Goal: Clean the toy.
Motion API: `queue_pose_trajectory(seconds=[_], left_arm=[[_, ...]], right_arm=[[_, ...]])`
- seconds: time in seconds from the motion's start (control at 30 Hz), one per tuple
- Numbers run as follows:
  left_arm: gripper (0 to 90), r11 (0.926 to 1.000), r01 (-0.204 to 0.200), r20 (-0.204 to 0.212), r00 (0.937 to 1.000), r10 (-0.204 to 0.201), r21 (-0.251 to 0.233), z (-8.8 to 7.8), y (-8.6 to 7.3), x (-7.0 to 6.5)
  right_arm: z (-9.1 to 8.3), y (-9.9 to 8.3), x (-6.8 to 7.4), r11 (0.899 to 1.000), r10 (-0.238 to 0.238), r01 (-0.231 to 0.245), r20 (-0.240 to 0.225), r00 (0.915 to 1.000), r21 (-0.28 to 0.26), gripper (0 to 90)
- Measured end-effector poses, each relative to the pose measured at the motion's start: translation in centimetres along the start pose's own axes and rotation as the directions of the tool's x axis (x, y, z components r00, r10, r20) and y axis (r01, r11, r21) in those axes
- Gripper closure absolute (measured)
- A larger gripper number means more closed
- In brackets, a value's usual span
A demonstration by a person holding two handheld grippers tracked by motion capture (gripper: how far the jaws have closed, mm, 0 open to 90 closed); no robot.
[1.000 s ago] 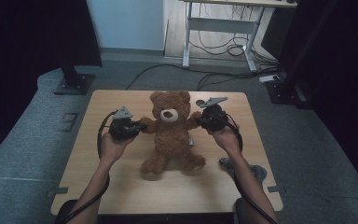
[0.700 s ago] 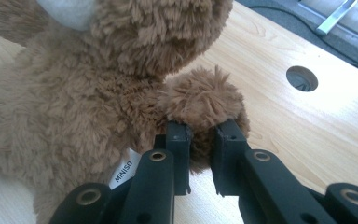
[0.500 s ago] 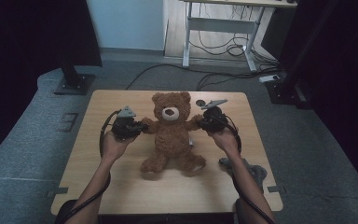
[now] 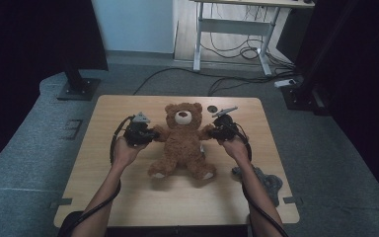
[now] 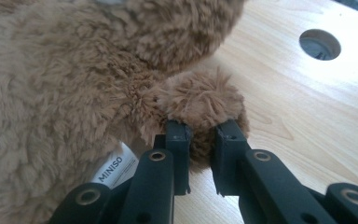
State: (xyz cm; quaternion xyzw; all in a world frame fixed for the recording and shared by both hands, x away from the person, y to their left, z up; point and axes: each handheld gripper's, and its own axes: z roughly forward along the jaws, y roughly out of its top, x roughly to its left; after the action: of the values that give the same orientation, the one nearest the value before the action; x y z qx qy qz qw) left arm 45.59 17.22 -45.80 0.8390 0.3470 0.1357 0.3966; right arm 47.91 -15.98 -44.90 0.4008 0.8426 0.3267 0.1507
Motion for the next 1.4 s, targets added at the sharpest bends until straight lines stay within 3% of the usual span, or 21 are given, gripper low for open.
queue_pose_trajectory(seconds=[0.17, 0.53, 0.73, 0.93, 1.03, 1.2, 1.4], left_arm=[[76.1, 0.9993, -0.013, -0.002, 0.9999, 0.013, 0.036, 0.7, -0.6, -0.1], [70.2, 0.9995, -0.014, -0.006, 0.9999, 0.014, 0.03, 0.7, -0.7, 0.0], [49.0, 0.9998, -0.009, -0.045, 0.9989, 0.009, 0.017, -0.2, -0.6, 0.3], [36.0, 0.9998, -0.018, -0.029, 0.9994, 0.018, 0.002, -0.8, -0.9, 0.3], [29.5, 0.9997, -0.025, -0.026, 0.9994, 0.025, -0.008, -1.2, -1.0, 0.1], [20.3, 0.9993, -0.015, -0.019, 0.9997, 0.014, -0.033, -2.3, -1.0, 0.1], [14.2, 0.9986, -0.001, -0.004, 1.0, 0.0, -0.053, -3.7, -1.3, -0.2]], right_arm=[[0.9, -0.5, 0.1, 1.0, -0.001, 0.001, -0.018, 0.9998, 0.013, 78.7], [1.2, -0.8, -0.2, 1.0, 0.016, -0.016, -0.025, 0.9996, -0.007, 73.5], [0.5, -0.7, -0.2, 0.999, 0.013, -0.013, -0.009, 0.9999, -0.031, 58.3], [-0.5, -0.6, -0.2, 0.996, 0.001, -0.001, 0.002, 1.0, -0.086, 34.9], [-1.0, -0.6, -0.1, 0.994, -0.009, 0.009, 0.002, 1.0, -0.111, 27.5], [-2.0, -0.7, 0.1, 0.99, -0.015, 0.014, -0.008, 0.9999, -0.143, 18.4], [-3.1, -1.2, 0.2, 0.987, -0.015, 0.012, -0.017, 0.9997, -0.159, 14.7]])
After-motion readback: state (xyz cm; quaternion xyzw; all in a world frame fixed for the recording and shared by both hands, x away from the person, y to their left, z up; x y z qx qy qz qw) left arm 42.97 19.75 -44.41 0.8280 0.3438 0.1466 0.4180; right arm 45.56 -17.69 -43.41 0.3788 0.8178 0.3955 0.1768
